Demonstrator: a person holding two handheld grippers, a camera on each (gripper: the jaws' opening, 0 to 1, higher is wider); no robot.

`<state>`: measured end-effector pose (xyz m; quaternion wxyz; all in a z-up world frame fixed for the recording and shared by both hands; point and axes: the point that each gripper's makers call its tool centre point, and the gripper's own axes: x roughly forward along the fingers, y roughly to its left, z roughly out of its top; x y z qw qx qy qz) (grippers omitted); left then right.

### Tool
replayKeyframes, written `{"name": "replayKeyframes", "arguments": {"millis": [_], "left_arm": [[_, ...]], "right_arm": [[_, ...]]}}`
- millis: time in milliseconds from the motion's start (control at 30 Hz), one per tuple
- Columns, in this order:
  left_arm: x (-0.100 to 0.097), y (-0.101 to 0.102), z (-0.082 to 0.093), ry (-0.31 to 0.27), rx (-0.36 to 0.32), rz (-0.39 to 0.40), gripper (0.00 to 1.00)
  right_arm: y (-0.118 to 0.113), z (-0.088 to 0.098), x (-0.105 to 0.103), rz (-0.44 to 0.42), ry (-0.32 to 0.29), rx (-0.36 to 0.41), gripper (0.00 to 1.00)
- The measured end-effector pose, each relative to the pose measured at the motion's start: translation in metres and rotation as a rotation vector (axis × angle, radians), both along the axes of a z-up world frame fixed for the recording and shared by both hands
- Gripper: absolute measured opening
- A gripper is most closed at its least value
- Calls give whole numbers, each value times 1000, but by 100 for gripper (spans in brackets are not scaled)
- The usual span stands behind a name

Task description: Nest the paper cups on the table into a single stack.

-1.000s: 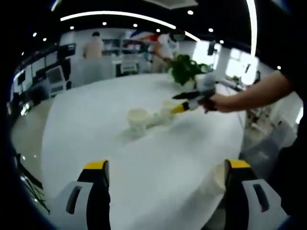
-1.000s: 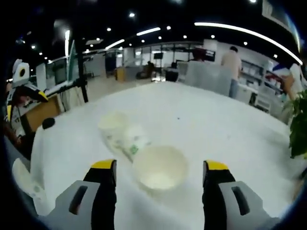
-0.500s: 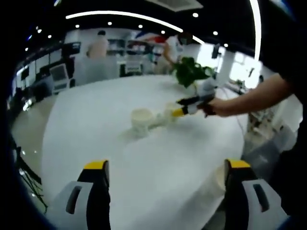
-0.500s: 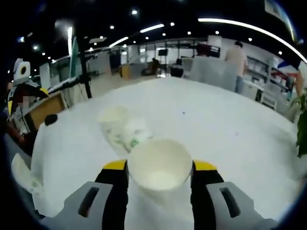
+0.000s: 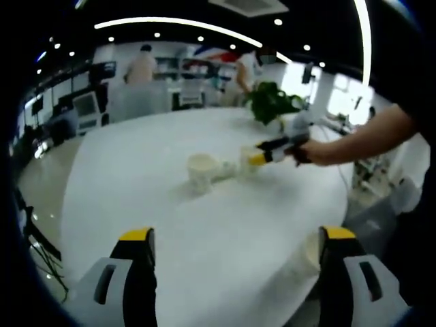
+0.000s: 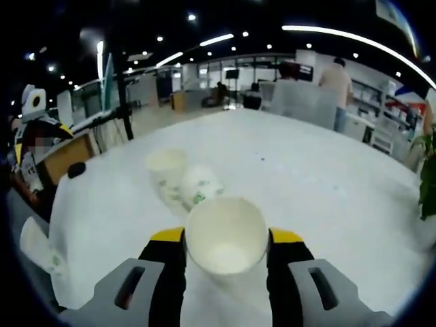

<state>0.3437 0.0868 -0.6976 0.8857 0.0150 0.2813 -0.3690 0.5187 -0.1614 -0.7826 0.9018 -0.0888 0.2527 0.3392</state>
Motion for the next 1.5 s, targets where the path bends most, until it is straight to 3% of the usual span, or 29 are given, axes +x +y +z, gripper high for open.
{"name": "replayKeyframes", "arguments": {"millis": [233,333,767,1133,1233,1300,1500], "left_arm": [[-7,-1,-1,0,3,-15,99],[-11,-1,-4,1,15,-23,99],[-15,-9,-3,-12,-11,-55,98],[-15,-9,-5,-3,-23,-90,97],[-15,-12,-3,-16,-14,-115,97],[-13,-17,3,-22,-59,-119,97],[-16,-24,3,-33,-43,-146,97]], "right_arm": [[-4,24,-7,-18,-23,13,43],[-2,36,-12,15,-56,-29,43],[14,88,-50,60,-95,-43,42],[19,108,-91,26,-69,1,42],[23,109,-105,19,-57,12,42],[26,110,-116,24,-56,9,42],[32,119,-144,23,-57,28,42]]}}
